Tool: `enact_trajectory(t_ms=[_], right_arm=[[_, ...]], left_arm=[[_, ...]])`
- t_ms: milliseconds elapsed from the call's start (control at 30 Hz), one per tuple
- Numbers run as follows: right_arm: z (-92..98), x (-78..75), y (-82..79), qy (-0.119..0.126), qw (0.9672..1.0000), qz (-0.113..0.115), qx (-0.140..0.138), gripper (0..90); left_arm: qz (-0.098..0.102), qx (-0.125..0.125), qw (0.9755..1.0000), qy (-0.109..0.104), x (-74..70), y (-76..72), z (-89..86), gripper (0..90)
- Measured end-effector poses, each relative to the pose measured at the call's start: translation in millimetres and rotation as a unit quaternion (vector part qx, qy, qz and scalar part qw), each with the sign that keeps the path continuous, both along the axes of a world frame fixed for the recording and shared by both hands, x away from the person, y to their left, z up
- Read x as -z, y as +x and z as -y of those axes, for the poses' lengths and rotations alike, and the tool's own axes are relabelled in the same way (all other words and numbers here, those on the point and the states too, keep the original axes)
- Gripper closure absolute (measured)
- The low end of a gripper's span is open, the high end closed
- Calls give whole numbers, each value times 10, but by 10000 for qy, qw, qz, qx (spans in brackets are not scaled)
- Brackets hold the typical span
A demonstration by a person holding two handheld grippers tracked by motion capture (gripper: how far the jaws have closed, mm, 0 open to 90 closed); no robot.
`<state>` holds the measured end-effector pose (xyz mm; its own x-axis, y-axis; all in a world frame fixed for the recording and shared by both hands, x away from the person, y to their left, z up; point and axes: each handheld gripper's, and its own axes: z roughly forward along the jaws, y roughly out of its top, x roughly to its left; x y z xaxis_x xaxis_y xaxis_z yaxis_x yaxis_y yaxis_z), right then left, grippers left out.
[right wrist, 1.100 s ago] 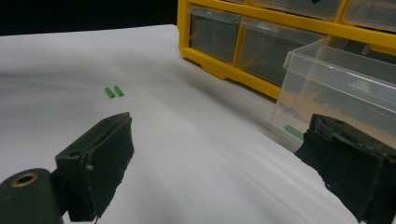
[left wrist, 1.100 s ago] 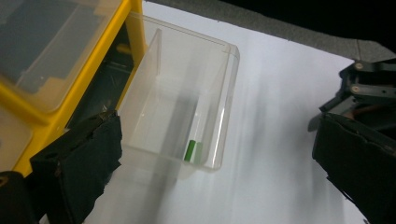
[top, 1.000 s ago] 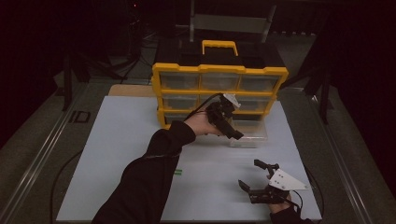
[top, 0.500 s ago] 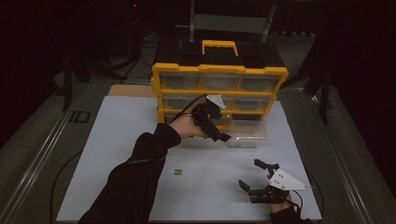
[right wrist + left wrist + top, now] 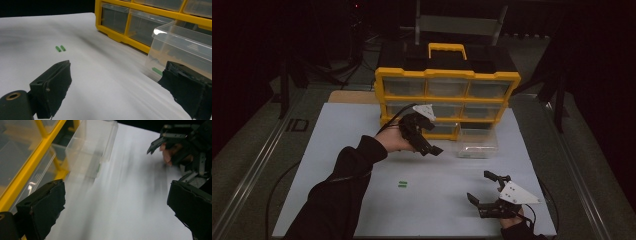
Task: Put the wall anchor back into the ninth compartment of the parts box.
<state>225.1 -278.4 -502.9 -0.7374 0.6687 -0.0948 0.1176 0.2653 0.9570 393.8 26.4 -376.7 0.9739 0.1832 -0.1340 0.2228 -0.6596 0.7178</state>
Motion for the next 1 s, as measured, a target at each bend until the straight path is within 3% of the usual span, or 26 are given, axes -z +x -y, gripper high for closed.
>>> enact_trajectory(t_ms=[567, 1000], right_arm=[[-9, -2, -4, -24, 10000, 6, -16, 81], [-19, 2, -3, -49, 10000, 0, -35, 81]], left_arm=[[28, -159, 9999, 49, 145, -196, -456, 22], [11, -225, 9997, -96, 319, -384, -732, 23]])
